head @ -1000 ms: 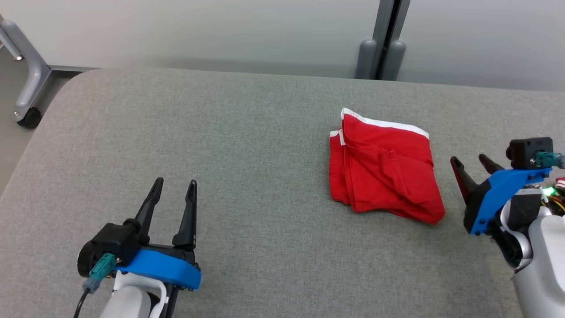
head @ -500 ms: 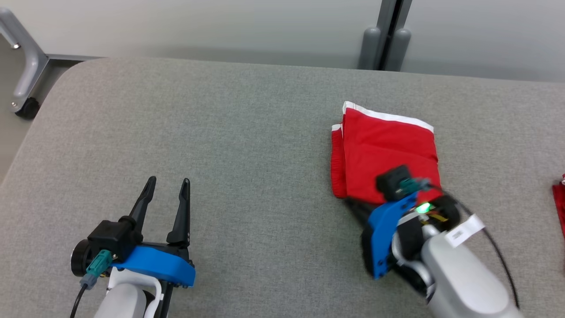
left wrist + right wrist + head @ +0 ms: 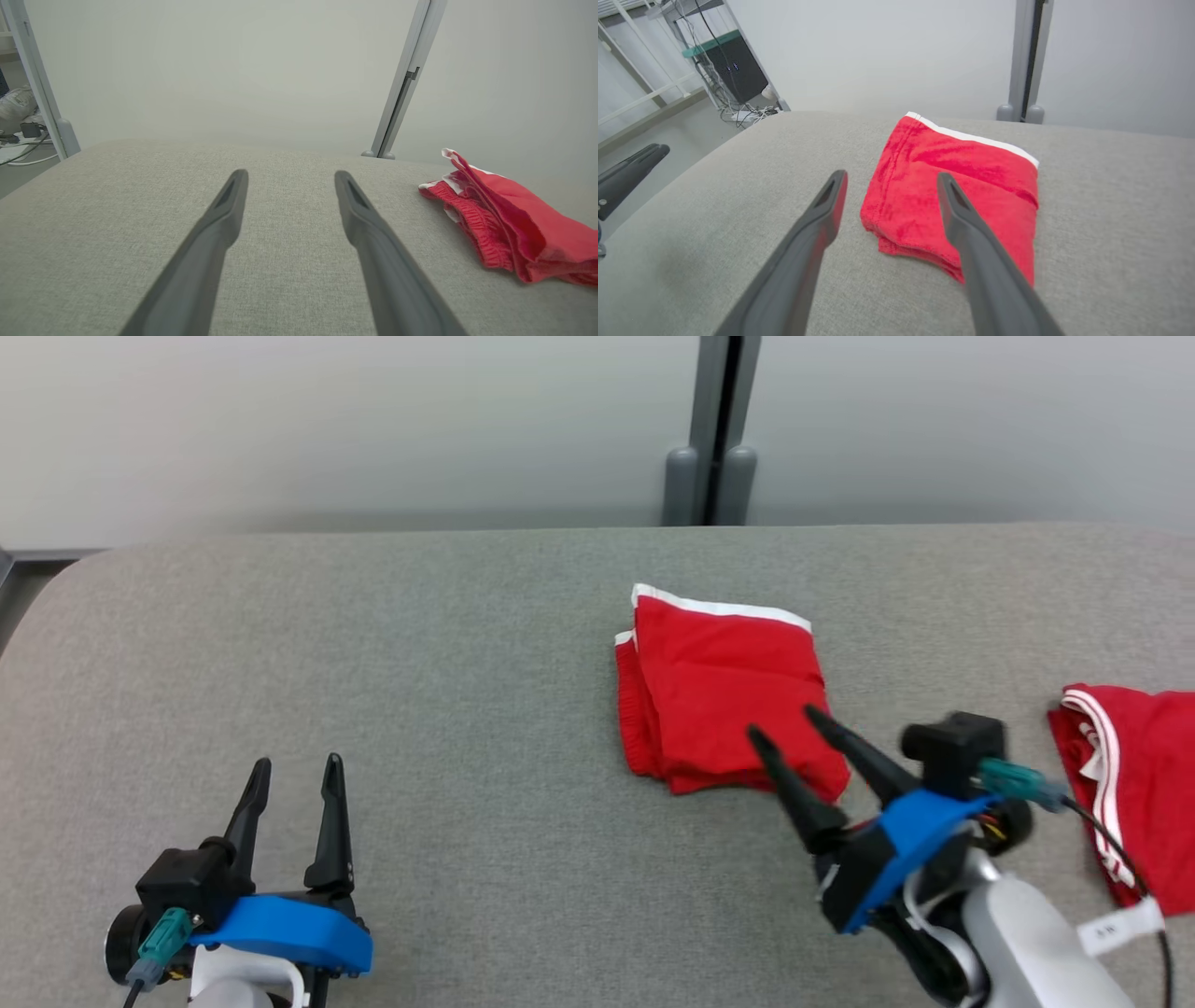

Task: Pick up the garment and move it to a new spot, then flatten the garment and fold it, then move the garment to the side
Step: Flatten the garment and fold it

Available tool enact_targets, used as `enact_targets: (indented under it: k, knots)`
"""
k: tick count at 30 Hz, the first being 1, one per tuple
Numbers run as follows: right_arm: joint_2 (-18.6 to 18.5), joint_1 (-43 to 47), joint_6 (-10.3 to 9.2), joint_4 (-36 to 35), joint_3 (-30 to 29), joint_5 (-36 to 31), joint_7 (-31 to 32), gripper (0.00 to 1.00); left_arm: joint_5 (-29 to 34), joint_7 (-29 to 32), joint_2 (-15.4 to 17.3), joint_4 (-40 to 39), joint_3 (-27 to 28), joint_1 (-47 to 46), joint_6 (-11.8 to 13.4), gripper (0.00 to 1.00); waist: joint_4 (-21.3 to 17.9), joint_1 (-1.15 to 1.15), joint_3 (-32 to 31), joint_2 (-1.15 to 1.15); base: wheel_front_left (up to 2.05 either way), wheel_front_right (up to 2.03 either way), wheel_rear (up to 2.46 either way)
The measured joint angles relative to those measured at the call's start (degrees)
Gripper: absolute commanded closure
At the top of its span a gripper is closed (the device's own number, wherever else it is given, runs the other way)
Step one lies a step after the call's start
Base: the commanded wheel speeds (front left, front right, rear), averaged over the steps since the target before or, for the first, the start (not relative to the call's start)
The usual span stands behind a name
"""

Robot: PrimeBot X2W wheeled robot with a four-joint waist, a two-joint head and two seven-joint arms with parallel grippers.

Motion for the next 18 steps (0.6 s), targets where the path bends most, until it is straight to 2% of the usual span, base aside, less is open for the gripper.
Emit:
enact_targets:
  k: [9, 18]
  knots:
    - [1.0, 9.1, 0.00, -4.0, -14.1, -7.7, -4.0, 0.00, 0.2, 0.0, 0.5, -0.5, 0.3, 2.0, 0.5, 0.00, -3.2, 0.00, -2.3, 0.00, 0.00, 0.00, 0.00]
    - [2.6, 12.4, 0.00, -3.9, -19.7, -11.3, -4.9, 0.00, 0.0, 0.0, 0.4, -0.5, 0.2, 2.7, 1.2, 0.00, -4.8, -0.01, -4.0, 0.00, 0.00, 0.00, 0.00]
